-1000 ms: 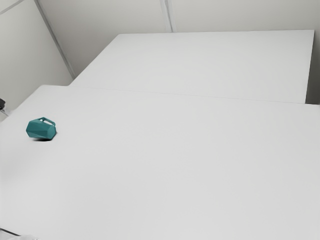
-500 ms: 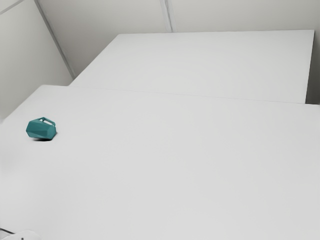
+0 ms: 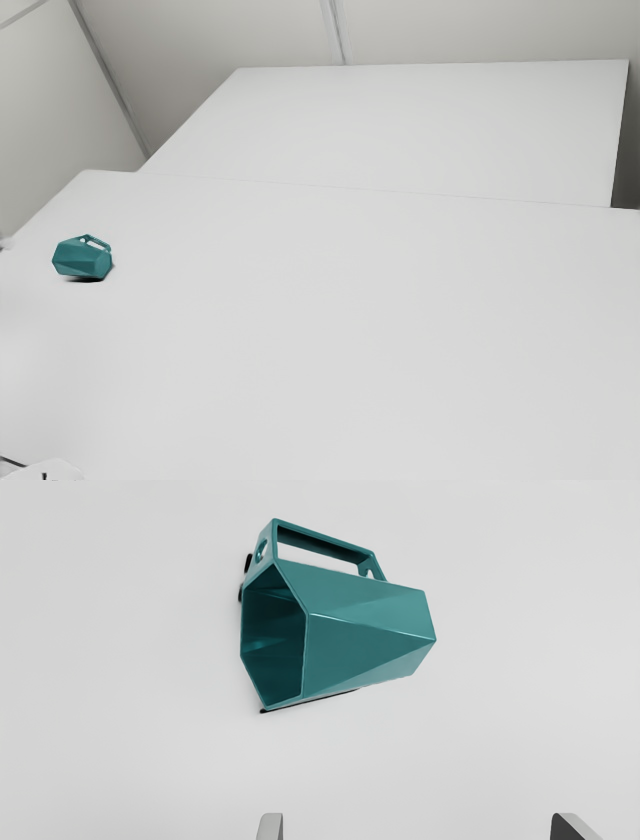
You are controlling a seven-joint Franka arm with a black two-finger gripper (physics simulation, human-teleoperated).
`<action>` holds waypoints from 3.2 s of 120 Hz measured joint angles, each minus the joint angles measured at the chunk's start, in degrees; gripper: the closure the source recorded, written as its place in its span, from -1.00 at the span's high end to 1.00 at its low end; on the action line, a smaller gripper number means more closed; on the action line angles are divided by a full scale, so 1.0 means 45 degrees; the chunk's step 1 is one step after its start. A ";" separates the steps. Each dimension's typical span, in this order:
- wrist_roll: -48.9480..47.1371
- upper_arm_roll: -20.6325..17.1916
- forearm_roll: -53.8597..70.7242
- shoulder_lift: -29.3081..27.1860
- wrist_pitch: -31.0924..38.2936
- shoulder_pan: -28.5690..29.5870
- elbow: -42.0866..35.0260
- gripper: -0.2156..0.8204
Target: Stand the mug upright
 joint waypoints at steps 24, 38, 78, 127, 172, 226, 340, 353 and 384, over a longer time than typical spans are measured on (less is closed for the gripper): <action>-0.0459 -0.0008 -0.0721 0.1303 -0.0421 0.0145 0.1443 0.54; -0.0661 -0.0035 -0.1147 0.1932 -0.0507 0.0169 0.2082 0.54; -0.1048 -0.0114 -0.2319 0.3245 -0.0508 0.0022 0.2934 0.54; -0.1307 -0.0522 -0.2688 0.3668 -0.0460 -0.0195 0.3047 0.54; -0.1436 -0.0771 -0.2672 0.3981 -0.0459 -0.0407 0.2980 0.54; -0.1530 -0.0901 -0.2680 0.4095 -0.0480 -0.0502 0.2964 -0.06; -0.1693 -0.1642 0.0008 0.0115 -0.0299 -0.1476 -0.0402 -0.91; -0.1966 -0.1382 0.1256 -0.1489 -0.0192 -0.2691 -0.1655 -0.91; -0.2957 0.2594 0.2588 -0.4989 0.0825 -0.7957 -0.5073 -0.92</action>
